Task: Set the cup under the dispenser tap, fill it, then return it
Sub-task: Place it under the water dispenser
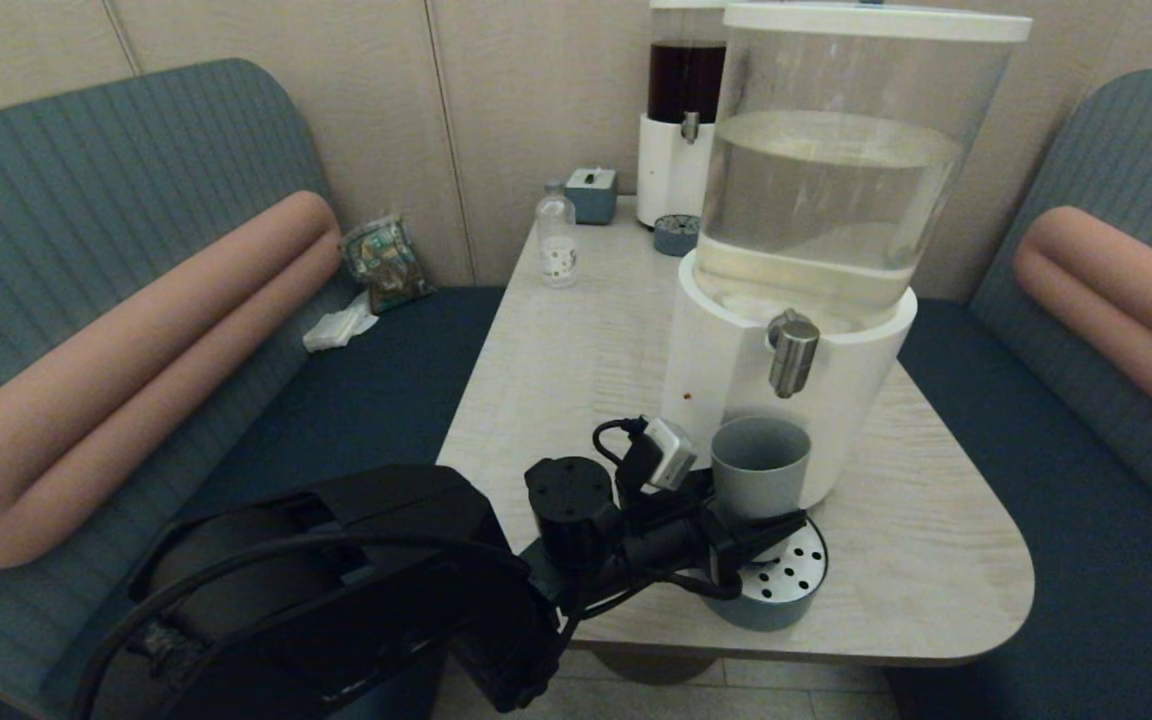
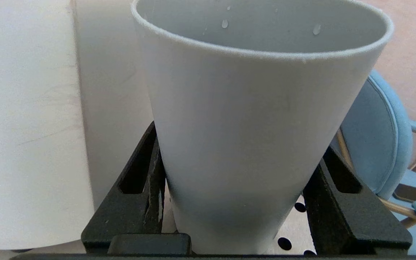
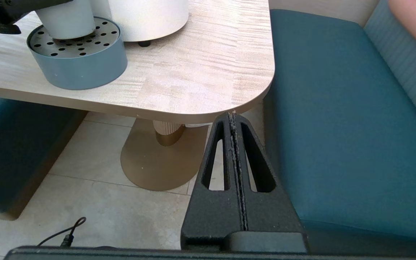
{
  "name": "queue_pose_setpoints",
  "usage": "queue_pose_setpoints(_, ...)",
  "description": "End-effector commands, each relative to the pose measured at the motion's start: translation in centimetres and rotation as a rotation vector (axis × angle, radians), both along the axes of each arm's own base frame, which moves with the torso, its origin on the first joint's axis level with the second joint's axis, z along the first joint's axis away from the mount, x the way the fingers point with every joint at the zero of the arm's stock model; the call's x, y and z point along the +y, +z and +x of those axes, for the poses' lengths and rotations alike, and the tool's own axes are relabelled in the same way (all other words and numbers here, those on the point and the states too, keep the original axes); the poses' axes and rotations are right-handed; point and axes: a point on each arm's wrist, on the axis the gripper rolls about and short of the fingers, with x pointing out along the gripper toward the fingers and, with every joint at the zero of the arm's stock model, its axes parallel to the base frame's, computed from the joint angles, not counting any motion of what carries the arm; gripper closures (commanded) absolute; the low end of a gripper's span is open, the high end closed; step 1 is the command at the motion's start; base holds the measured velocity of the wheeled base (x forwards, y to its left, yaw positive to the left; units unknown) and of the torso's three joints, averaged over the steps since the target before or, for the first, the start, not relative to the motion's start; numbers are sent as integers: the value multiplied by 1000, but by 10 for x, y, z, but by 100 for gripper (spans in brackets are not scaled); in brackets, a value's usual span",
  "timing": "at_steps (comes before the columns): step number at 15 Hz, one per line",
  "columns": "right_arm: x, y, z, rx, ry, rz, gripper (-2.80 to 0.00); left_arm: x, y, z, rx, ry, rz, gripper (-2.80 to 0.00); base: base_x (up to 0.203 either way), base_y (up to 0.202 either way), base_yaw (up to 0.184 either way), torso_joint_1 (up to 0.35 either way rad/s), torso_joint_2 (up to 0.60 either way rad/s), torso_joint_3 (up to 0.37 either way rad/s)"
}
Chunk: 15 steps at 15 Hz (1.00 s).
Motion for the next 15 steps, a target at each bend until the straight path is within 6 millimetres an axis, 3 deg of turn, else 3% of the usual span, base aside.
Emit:
queue_pose_setpoints(1, 0, 0, 0, -1, 0, -1, 0, -2, -5, 1, 8, -5, 3, 0, 0, 0, 0, 0, 0, 0)
queue_pose_setpoints(15, 0, 0, 0, -2, 1, -1, 0, -1, 2, 5, -3, 53, -22, 0, 0, 0, 0, 0, 0, 0)
